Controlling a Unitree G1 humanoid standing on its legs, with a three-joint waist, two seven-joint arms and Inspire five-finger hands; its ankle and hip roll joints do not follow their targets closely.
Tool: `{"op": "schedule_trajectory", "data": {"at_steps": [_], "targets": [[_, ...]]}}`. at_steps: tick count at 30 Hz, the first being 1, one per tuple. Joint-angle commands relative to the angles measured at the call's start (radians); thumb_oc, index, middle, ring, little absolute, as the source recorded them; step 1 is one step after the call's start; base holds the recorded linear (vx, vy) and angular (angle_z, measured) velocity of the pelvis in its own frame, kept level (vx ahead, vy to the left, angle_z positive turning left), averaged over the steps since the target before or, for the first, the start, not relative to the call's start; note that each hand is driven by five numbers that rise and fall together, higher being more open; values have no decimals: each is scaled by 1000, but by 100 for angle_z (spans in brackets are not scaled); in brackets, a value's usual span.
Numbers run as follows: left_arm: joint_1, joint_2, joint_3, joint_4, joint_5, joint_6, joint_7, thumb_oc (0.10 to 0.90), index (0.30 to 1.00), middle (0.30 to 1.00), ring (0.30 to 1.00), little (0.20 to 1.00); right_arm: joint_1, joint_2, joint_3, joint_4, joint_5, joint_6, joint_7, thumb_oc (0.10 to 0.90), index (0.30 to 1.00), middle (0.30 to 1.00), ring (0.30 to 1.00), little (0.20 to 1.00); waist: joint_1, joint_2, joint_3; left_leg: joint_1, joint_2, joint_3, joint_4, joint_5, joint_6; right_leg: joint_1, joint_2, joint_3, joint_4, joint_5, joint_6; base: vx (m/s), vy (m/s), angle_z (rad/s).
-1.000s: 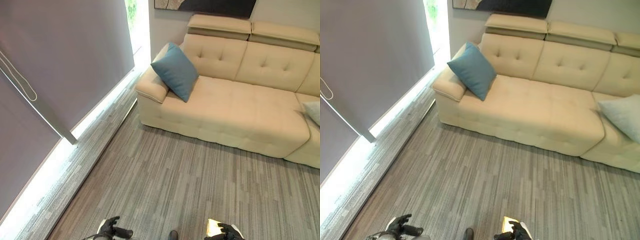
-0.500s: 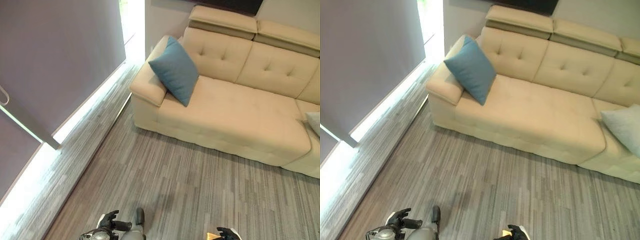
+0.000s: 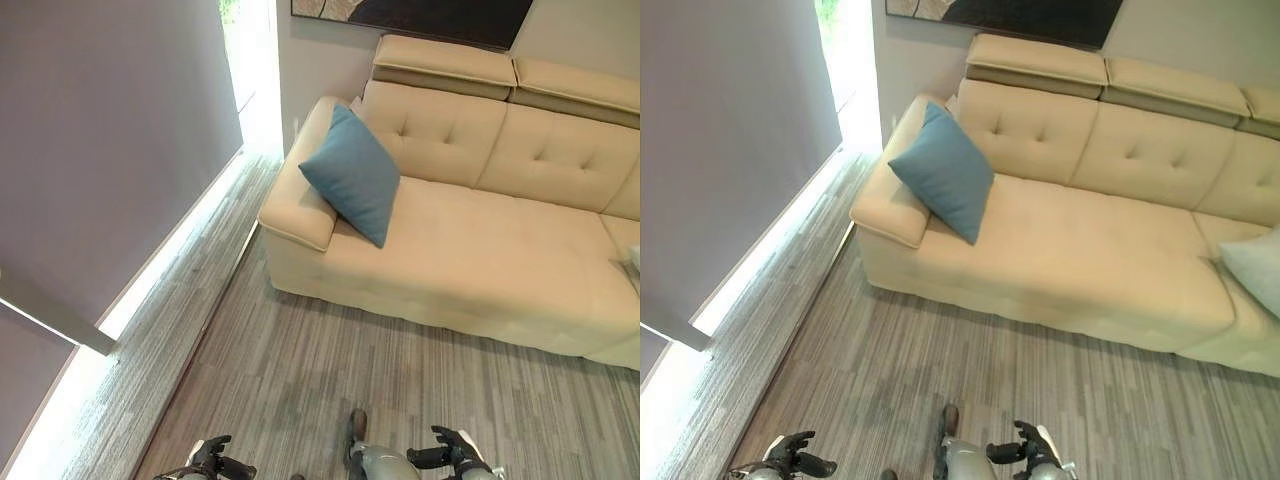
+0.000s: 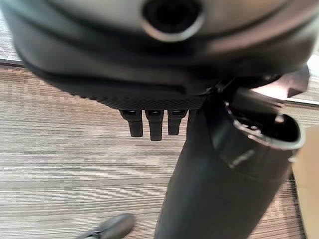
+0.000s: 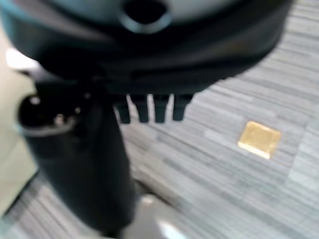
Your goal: Pick up all the scattered cushions and arrange them neatly on the sofa.
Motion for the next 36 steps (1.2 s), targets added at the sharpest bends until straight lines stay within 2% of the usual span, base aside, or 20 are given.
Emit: {"op": "schedule_trajectory", "data": {"at_steps": [1, 3, 4, 6, 8, 9, 10, 15, 17, 18, 19, 20, 25, 26, 27, 29, 31, 33, 34, 36], "targets": [[-12, 12, 19, -25, 25, -27, 6, 800, 900, 900, 900, 900, -8, -15, 10, 35, -7, -13, 4, 800, 900, 900, 900, 900, -4, -2, 8, -39, 14, -52, 70, -84, -18, 119, 44, 44, -33, 10, 11, 137, -36, 28], [-8, 5, 16, -19, 28, -25, -3, 800, 900, 900, 900, 900, 6, -15, -7, 45, 6, -15, 7, 800, 900, 900, 900, 900, -11, 2, -7, -25, 27, -55, 103, -99, -40, 148, 48, 29, -36, -9, -6, 373, -128, 35], [-7, 0, 4, -18, 30, -25, -9, 800, 900, 900, 900, 900, 12, -12, -10, 49, 14, -21, 11, 800, 900, 900, 900, 900, -21, 7, -10, -44, 51, -36, 217, -53, -92, 194, 66, 22, -50, -27, -28, 394, -181, 39], [-11, -2, -5, -29, 19, -23, -10, 800, 900, 900, 900, 900, 6, -14, -7, 48, 26, -22, 8, 800, 900, 900, 900, 900, -14, -10, 9, -142, 67, -19, 432, 23, -129, 240, 70, 30, -73, -35, -52, 251, -160, 39], [-18, -4, -5, -36, 8, -22, -4, 800, 900, 900, 900, 900, -5, -21, -8, 45, 35, -24, 4, 800, 900, 900, 900, 900, -1, -32, 22, -217, 72, -8, 570, 58, -128, 268, 70, 42, -90, -45, -72, 163, -111, -4], [-18, -4, -5, -36, 8, -22, -4, 800, 900, 900, 900, 900, -5, -21, -9, 46, 35, -24, 4, 800, 900, 900, 900, 900, -1, -31, 22, -219, 74, -8, 574, 56, -128, 268, 72, 41, -90, -45, -73, 231, -104, -24], [-15, -4, -5, -40, -4, -22, -1, 800, 900, 900, 900, 900, -4, -23, -6, 46, 45, -20, 5, 800, 900, 900, 900, 900, 13, -48, 30, -284, 93, 19, 620, 48, -109, 299, 67, 49, -99, -65, -83, 238, -63, -8], [0, -9, 0, -30, -12, -24, 2, 800, 900, 900, 900, 900, -3, -29, 3, 44, 44, -22, 0, 800, 900, 900, 900, 900, 42, -56, 27, -371, 93, 38, 483, -12, -82, 360, 74, 71, -120, -112, -68, 237, 8, -6], [7, -4, 3, -25, -11, -22, 4, 800, 900, 900, 900, 900, 2, -29, 4, 44, 43, -23, -5, 800, 900, 900, 900, 900, 49, -48, 18, -400, 113, 49, 345, 26, -86, 381, 84, 74, -124, -133, -62, 371, 109, -21], [12, -3, 6, -23, -15, -26, 6, 800, 900, 900, 900, 900, 2, -29, 5, 43, 41, -24, -6, 800, 900, 900, 900, 900, 63, -35, 19, -403, 116, 28, 220, 100, -96, 412, 101, 93, -122, -151, -56, 437, 169, -10], [14, -1, 7, -23, -20, -28, 10, 800, 900, 900, 900, 900, 2, -29, 7, 41, 40, -26, -9, 800, 900, 900, 900, 900, 72, -30, 19, -421, 115, 9, 194, 130, -103, 428, 109, 105, -119, -157, -54, 467, 207, -19], [19, -4, 12, -17, -19, -26, 5, 800, 900, 900, 900, 900, 3, -29, 4, 42, 35, -25, -6, 800, 900, 900, 900, 900, 73, -28, 11, -398, 109, 3, 147, 122, -98, 442, 110, 117, -114, -167, -47, 339, 170, -37], [29, -1, 25, -8, -7, -20, 5, 800, 900, 900, 900, 900, 13, -17, 4, 52, 22, -20, -2, 800, 900, 900, 900, 900, 77, -34, -16, -347, 76, -7, 136, 107, -72, 429, 80, 130, -40, -150, -12, 254, 191, -40], [31, 2, 29, -14, -3, -21, 11, 800, 900, 900, 900, 900, 16, -12, -7, 46, 25, -20, -1, 800, 900, 900, 900, 900, 77, -31, -21, -306, 60, 10, 116, 86, -46, 384, 43, 124, 79, -90, 30, 208, 228, -48], [31, 4, 28, -18, -1, -21, 13, 800, 900, 900, 900, 900, 16, -13, -11, 38, 29, -19, -1, 800, 900, 900, 900, 900, 75, -29, -17, -283, 53, 14, 110, 75, -34, 358, 23, 116, 143, -57, 45, 279, 300, -33], [28, 11, 26, -26, 0, -19, 15, 800, 900, 900, 900, 900, 10, -13, -11, 27, 31, -17, -2, 800, 900, 900, 900, 900, 64, -18, -8, -242, 50, 18, 100, 58, -13, 297, 3, 109, 266, 17, 59, 160, 160, -16], [24, 15, 25, -30, -3, -20, 14, 800, 900, 900, 900, 900, 9, -13, -9, 21, 25, -18, -2, 800, 900, 900, 900, 900, 59, -2, 1, -213, 54, 25, 91, 42, -2, 250, -26, 67, 353, 33, 58, 176, 142, 8], [23, 18, 24, -32, -4, -20, 13, 800, 900, 900, 900, 900, 8, -13, -9, 17, 22, -19, -5, 800, 900, 900, 900, 900, 55, 5, 4, -193, 55, 27, 84, 34, -1, 235, -44, 37, 354, 30, 49, 206, 93, 8], [19, 21, 25, -31, -8, -19, 7, 800, 900, 900, 900, 900, 2, -16, -8, 14, 13, -21, -5, 800, 900, 900, 900, 900, 48, 13, 6, -169, 60, 29, 73, 21, -3, 213, -60, -14, 305, -1, 36, 277, 28, 8], [17, 23, 26, -28, -8, -18, -1, 800, 900, 900, 900, 900, -5, -21, -6, 14, 10, -22, -4, 800, 900, 900, 900, 900, 41, 10, 7, -138, 55, 24, 62, -5, -12, 198, -52, -33, 218, -56, 34, 247, -4, 1]]}}
